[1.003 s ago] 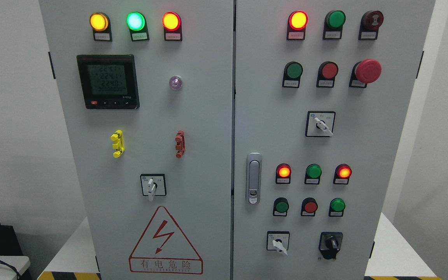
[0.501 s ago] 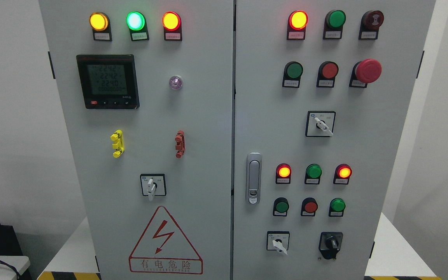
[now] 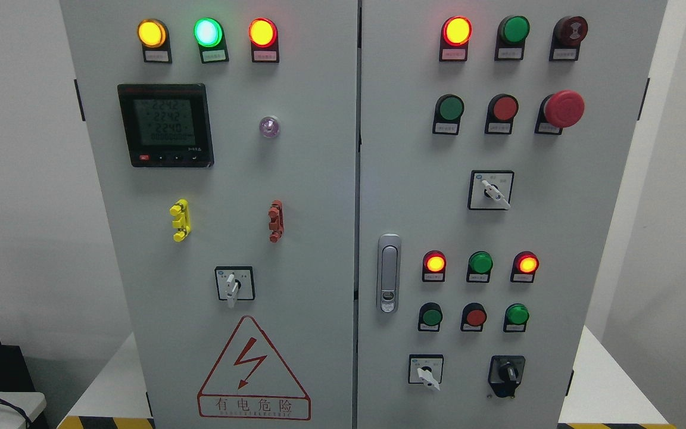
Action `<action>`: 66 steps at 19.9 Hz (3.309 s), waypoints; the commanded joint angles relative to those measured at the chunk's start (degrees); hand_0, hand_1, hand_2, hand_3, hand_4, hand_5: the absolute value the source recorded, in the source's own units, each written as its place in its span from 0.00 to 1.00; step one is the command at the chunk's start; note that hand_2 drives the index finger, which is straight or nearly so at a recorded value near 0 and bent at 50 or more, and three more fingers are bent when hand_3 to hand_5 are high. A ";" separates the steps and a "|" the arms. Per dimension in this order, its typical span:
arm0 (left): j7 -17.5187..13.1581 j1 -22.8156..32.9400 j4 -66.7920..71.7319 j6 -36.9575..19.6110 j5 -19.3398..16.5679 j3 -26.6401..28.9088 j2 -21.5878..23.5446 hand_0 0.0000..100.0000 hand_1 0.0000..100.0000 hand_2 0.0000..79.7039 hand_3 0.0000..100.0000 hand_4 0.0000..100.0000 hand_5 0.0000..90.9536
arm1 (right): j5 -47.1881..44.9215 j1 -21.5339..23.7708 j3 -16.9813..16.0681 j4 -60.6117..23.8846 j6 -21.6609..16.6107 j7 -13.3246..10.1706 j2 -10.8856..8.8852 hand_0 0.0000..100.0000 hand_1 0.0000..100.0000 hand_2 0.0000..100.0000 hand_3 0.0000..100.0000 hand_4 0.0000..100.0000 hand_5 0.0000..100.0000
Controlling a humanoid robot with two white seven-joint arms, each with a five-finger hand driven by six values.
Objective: Turn on light switch 1
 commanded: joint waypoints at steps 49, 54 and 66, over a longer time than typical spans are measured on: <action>20.45 -16.33 -4.83 26.55 -19.75 -31.58 -10.07 0.14 0.39 0.64 0.79 0.82 0.82 | -1.06 0.00 0.00 -0.05 0.00 -0.03 0.00 0.12 0.39 0.00 0.00 0.00 0.00; 20.45 -16.68 -4.65 28.31 -19.49 -32.28 -10.07 0.15 0.42 0.64 0.78 0.82 0.82 | -1.06 0.00 0.00 0.04 0.00 -0.03 0.00 0.12 0.39 0.00 0.00 0.00 0.00; 21.50 -17.65 -4.65 28.93 -19.58 -32.63 -10.16 0.17 0.41 0.63 0.78 0.82 0.82 | -1.06 0.00 0.00 -0.05 0.00 -0.03 0.00 0.12 0.39 0.00 0.00 0.00 0.00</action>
